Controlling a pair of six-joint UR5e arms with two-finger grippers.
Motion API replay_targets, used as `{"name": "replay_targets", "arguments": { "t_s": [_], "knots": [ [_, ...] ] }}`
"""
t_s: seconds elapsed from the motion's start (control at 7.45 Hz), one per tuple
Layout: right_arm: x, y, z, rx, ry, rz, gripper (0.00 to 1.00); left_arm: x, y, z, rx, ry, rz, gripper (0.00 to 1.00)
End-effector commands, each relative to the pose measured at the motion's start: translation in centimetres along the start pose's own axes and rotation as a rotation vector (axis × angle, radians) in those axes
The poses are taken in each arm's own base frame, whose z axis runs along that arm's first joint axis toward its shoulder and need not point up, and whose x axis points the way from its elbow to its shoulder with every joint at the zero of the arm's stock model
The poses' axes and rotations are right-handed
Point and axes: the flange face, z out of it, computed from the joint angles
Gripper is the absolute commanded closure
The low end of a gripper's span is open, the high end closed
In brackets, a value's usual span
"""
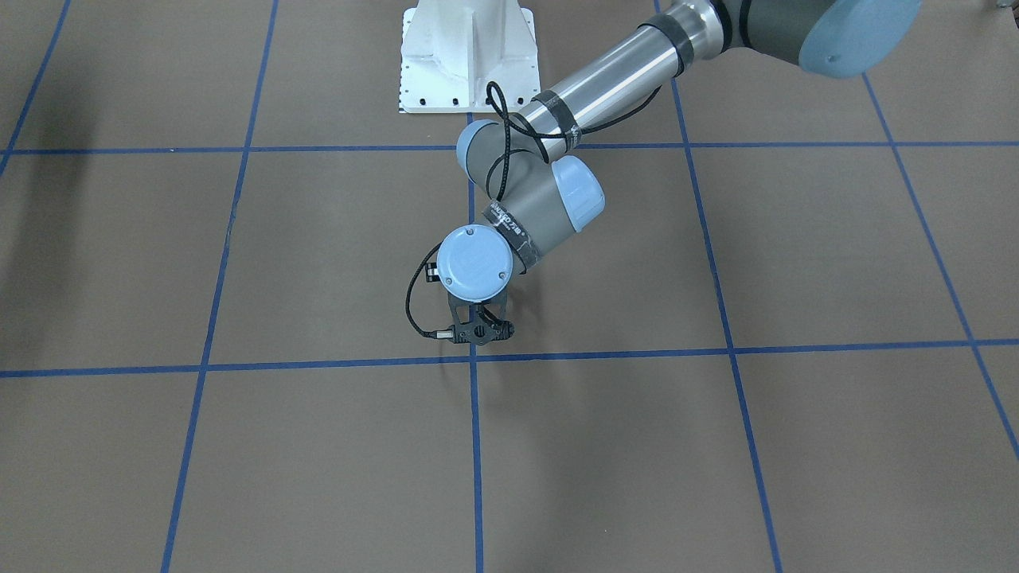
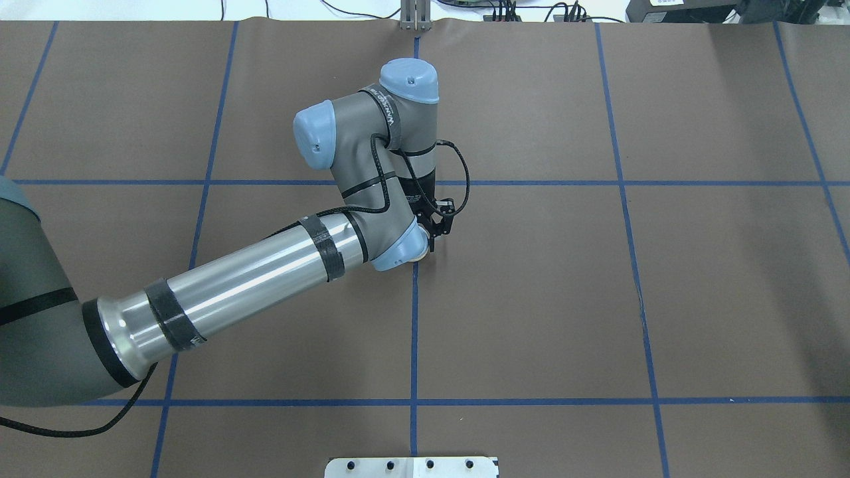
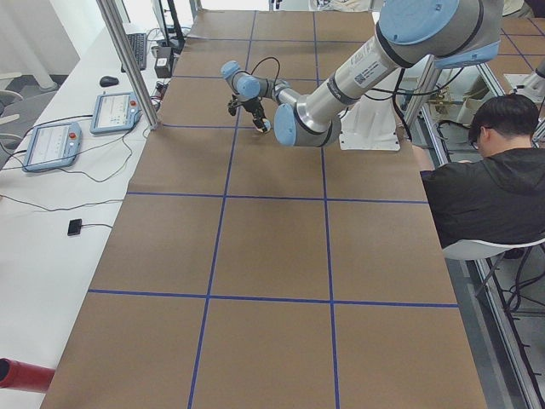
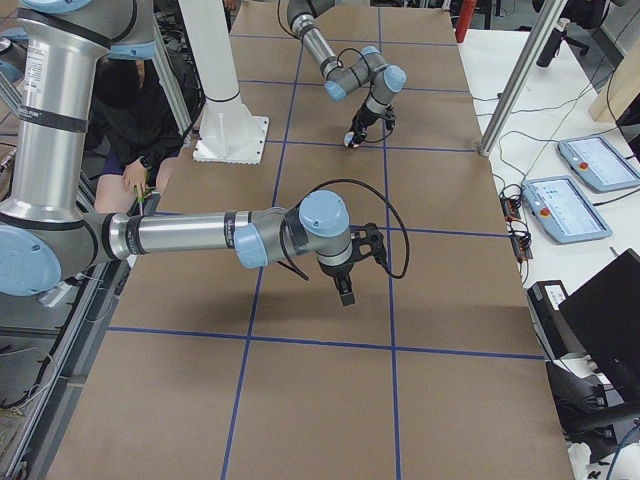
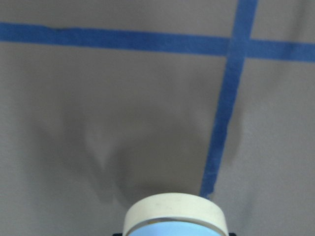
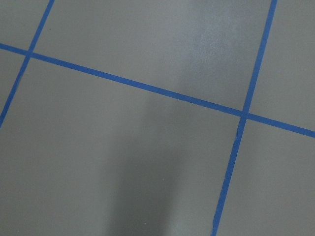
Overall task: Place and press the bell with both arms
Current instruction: 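Set the bell down on the table and open the left gripper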
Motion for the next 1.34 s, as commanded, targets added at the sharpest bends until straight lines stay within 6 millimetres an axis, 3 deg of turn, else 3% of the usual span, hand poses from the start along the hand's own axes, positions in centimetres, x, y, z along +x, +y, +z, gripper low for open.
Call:
{"name": "replay_targets", "arguments": {
  "t_s": [0.0,0.13,0.27,0.4,0.54,0.67,0.81,0.94,1.07,1.21],
  "knots": [
    [0.0,0.0,0.0,0.0,-0.001,0.0,0.0,0.1,0.2,0.5,0.018,-0.017,0.007,0.01],
    [0.0,0.0,0.0,0.0,-0.001,0.0,0.0,0.2,0.1,0.5,0.038,-0.027,0.012,0.01],
    [-0.1,0.0,0.1,-0.002,-0.002,-0.002,0.0,0.1,0.0,-1.1,0.055,-0.013,0.014,0.0],
    [-0.5,-1.1,-0.2,0.007,-0.005,-0.011,0.0,-0.5,-0.3,-5.6,0.098,0.029,0.022,0.0],
    [-1.1,-2.0,-0.5,0.016,-0.022,0.027,0.0,-1.1,0.5,-8.8,0.132,0.058,0.03,0.0],
    [-2.4,-3.6,-0.8,0.029,-0.031,0.072,0.0,-5.0,0.5,-11.6,0.166,0.07,0.006,0.0],
    [-3.8,-5.2,-0.9,0.036,-0.04,0.086,0.0,-11.1,1.7,-14.9,0.226,0.101,-0.007,0.0],
    [-6.2,-8.1,-1.2,0.047,-0.084,0.138,0.0,-19.7,3.4,-16.9,0.292,0.122,0.017,0.0],
    [-7.4,-9.4,-1.7,0.048,-0.147,0.198,0.0,-27.9,4.9,-16.3,0.318,0.093,0.086,0.0],
    [-8.1,-10.0,-2.1,0.048,-0.176,0.196,0.0,-34.9,4.8,-17.2,0.347,0.053,0.135,0.0]
  ]
}}
